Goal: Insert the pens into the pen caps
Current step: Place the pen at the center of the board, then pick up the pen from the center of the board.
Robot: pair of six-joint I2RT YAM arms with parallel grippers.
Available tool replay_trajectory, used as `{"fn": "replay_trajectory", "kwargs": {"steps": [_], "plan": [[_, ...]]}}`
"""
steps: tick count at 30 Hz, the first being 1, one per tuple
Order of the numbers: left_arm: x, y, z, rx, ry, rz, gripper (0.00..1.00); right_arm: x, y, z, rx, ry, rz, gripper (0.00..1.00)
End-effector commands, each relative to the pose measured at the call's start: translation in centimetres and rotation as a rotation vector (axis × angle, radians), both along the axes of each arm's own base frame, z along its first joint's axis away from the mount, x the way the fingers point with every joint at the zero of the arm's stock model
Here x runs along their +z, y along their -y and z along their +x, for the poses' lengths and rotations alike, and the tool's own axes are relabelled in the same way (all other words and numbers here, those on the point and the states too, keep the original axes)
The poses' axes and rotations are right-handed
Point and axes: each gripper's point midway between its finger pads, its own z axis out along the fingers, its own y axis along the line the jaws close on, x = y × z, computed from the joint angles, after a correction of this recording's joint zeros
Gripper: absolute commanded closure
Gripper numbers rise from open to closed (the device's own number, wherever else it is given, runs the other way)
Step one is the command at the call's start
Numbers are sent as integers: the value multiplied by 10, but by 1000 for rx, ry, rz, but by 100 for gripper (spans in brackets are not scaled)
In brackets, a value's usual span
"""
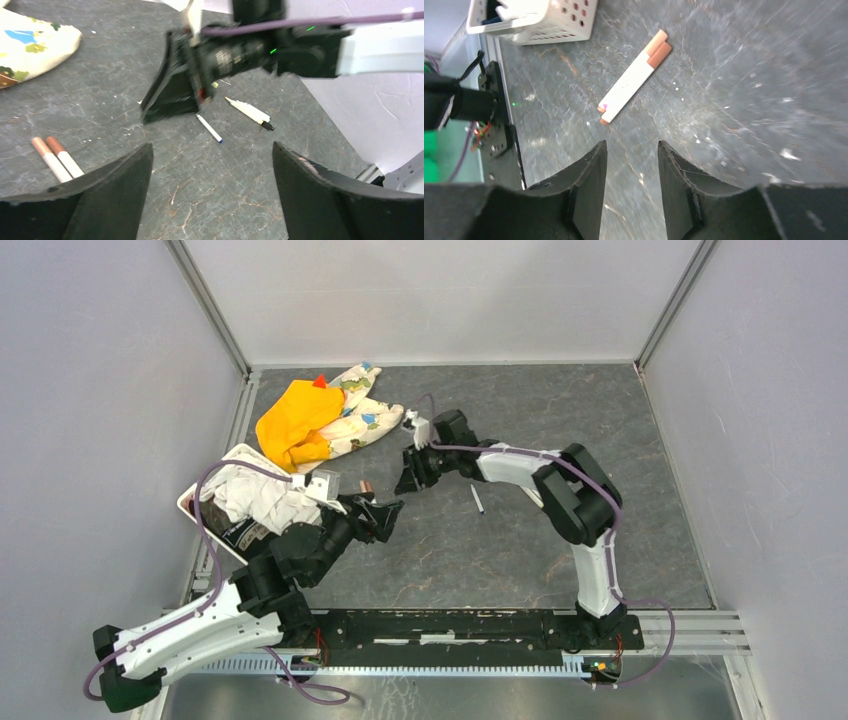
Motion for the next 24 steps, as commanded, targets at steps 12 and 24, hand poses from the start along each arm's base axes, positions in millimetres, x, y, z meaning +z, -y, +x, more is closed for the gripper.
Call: {"fn": "replay_trajectory", "kwargs": {"steps": [12, 24], "plan": [[-25, 47, 20, -32, -34, -22, 0, 88, 174, -34, 106, 582, -63, 24], [-56, 83, 37, -51, -142, 94, 0, 67, 252, -11, -158, 573, -165, 3]]}}
